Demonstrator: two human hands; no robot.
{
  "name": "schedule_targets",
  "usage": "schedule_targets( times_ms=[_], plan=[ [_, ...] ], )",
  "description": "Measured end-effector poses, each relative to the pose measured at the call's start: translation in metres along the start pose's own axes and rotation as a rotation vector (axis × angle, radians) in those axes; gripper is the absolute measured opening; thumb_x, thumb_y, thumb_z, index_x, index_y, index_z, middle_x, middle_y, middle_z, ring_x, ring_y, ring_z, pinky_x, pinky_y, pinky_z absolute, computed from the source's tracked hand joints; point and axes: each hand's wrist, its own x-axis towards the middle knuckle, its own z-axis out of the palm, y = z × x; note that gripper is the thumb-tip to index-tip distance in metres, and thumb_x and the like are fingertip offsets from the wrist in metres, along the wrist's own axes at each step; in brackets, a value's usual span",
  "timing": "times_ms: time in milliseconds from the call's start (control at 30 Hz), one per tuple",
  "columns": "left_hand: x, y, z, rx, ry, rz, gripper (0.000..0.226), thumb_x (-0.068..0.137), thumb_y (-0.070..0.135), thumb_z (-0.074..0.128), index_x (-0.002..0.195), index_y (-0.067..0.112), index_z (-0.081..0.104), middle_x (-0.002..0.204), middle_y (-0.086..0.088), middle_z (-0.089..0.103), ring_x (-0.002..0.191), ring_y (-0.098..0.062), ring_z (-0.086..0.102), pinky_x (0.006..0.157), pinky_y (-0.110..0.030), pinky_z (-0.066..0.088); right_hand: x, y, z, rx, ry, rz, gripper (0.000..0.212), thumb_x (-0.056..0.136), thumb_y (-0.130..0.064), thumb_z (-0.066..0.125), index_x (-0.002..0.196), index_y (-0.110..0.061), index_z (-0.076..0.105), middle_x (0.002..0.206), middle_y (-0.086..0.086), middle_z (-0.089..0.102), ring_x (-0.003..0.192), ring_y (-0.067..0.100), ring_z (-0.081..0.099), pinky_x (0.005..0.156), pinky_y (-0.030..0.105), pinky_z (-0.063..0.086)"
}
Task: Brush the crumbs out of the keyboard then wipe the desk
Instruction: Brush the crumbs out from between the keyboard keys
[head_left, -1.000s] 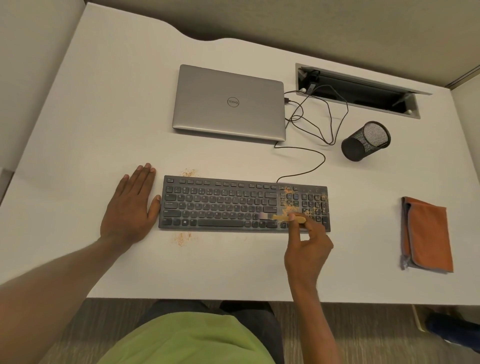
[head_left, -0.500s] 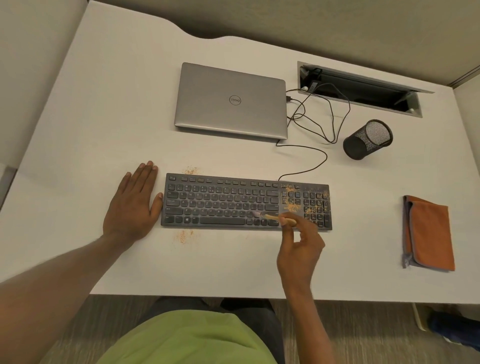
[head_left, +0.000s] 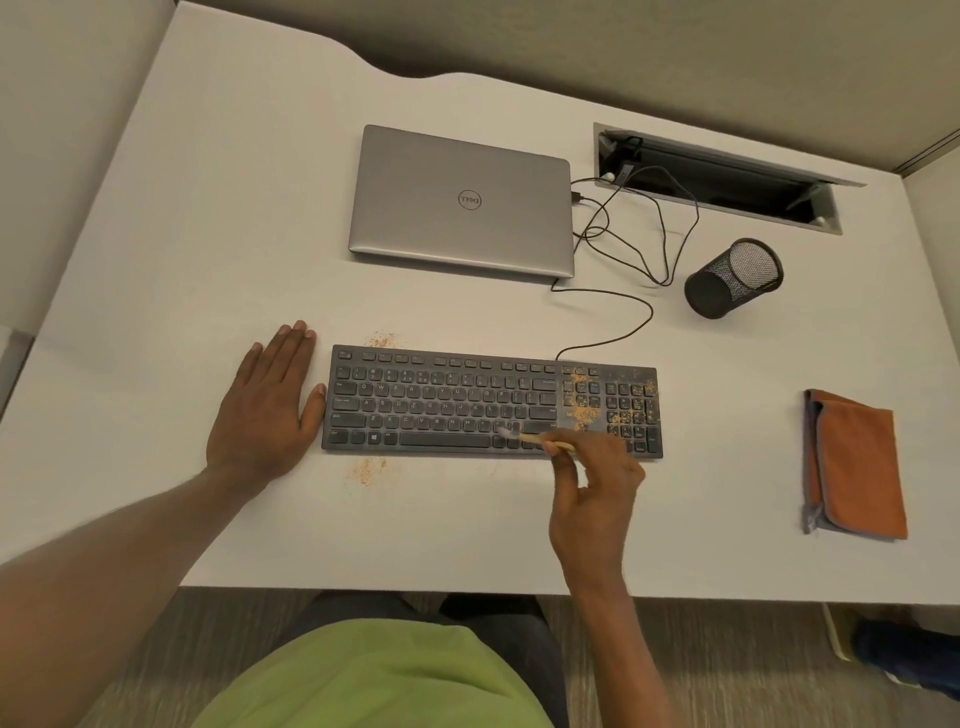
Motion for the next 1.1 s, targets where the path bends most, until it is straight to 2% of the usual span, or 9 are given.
schedule_targets(
  times_ms=[167,300,433,500,600,667,800,967,1100],
  plan=[
    [0.0,0.0,0.0,0.003,0.004,-0.006,0.07,0.11,0.043,0.026,0.171,0.012,0.017,0.178,-0.004,0.017,0.166,-0.016,0.011,0.135,-0.045,0.013,-0.002,0.018,-0.005,-0.112,0.047,0.089,0.022,0.094,-0.014,0.071,0.104,-0.033,0.072,0.099,-0.019,0.067,0.106,0.014,0.06,0.096,0.046,0.032],
    [0.0,0.001,0.001,0.004,-0.001,-0.006,0.07,0.11,0.044,0.025,0.171,0.012,0.016,0.178,-0.004,0.017,0.166,-0.017,0.01,0.135,-0.045,0.013,-0.003,0.026,-0.013,-0.249,0.177,0.112,0.018,0.094,-0.011,0.071,0.104,-0.026,0.074,0.102,-0.014,0.07,0.107,0.021,0.062,0.096,0.044,0.028],
    [0.0,0.0,0.0,0.009,0.0,-0.007,0.07,0.11,0.043,0.025,0.171,0.012,0.016,0.179,-0.005,0.017,0.166,-0.017,0.01,0.135,-0.045,0.013,-0.002,0.006,-0.004,-0.083,0.253,0.176,0.015,0.096,-0.022,0.07,0.11,-0.022,0.074,0.104,-0.029,0.063,0.104,-0.002,0.055,0.095,0.047,0.034],
    [0.0,0.001,-0.001,0.006,-0.005,-0.006,0.07,0.11,0.044,0.025,0.171,0.012,0.016,0.179,-0.004,0.016,0.166,-0.017,0.01,0.135,-0.045,0.013,-0.002,-0.002,0.005,-0.029,0.249,0.19,0.017,0.095,-0.024,0.072,0.112,-0.021,0.076,0.101,-0.029,0.063,0.102,-0.003,0.055,0.094,0.044,0.034],
    [0.0,0.001,0.0,0.004,-0.006,-0.006,0.07,0.11,0.044,0.025,0.171,0.013,0.016,0.179,-0.004,0.016,0.166,-0.016,0.01,0.135,-0.045,0.013,-0.003,-0.001,0.016,-0.046,0.211,0.204,0.017,0.096,-0.027,0.072,0.112,-0.025,0.077,0.095,-0.017,0.067,0.1,0.0,0.056,0.096,0.045,0.034],
    [0.0,0.001,0.0,0.006,-0.003,-0.008,0.069,0.11,0.044,0.025,0.171,0.013,0.016,0.179,-0.004,0.016,0.166,-0.016,0.01,0.135,-0.044,0.013,-0.007,0.0,0.018,-0.056,0.193,0.218,0.013,0.095,-0.024,0.074,0.107,-0.029,0.075,0.093,-0.022,0.064,0.103,-0.008,0.052,0.097,0.051,0.036],
    [0.0,0.001,0.0,0.006,0.002,-0.002,0.069,0.11,0.043,0.026,0.171,0.012,0.017,0.178,-0.004,0.017,0.166,-0.016,0.01,0.135,-0.044,0.013,-0.012,-0.006,0.013,-0.07,0.203,0.203,0.028,0.092,-0.011,0.077,0.099,-0.036,0.066,0.093,-0.036,0.055,0.103,-0.013,0.049,0.094,0.059,0.039],
    [0.0,0.0,0.0,0.004,0.001,-0.007,0.069,0.11,0.043,0.026,0.171,0.012,0.017,0.178,-0.004,0.017,0.166,-0.016,0.01,0.135,-0.044,0.013,-0.006,-0.009,0.012,-0.027,0.253,0.218,0.01,0.095,-0.024,0.072,0.103,-0.031,0.071,0.093,-0.03,0.06,0.105,-0.014,0.047,0.094,0.059,0.04],
    [0.0,0.0,0.0,0.006,-0.002,0.0,0.069,0.11,0.044,0.025,0.171,0.012,0.017,0.178,-0.004,0.017,0.166,-0.016,0.011,0.135,-0.045,0.013,-0.006,-0.005,0.018,-0.045,0.234,0.226,0.015,0.094,-0.026,0.072,0.107,-0.022,0.078,0.088,-0.019,0.063,0.104,-0.011,0.048,0.094,0.058,0.039]
  ],
)
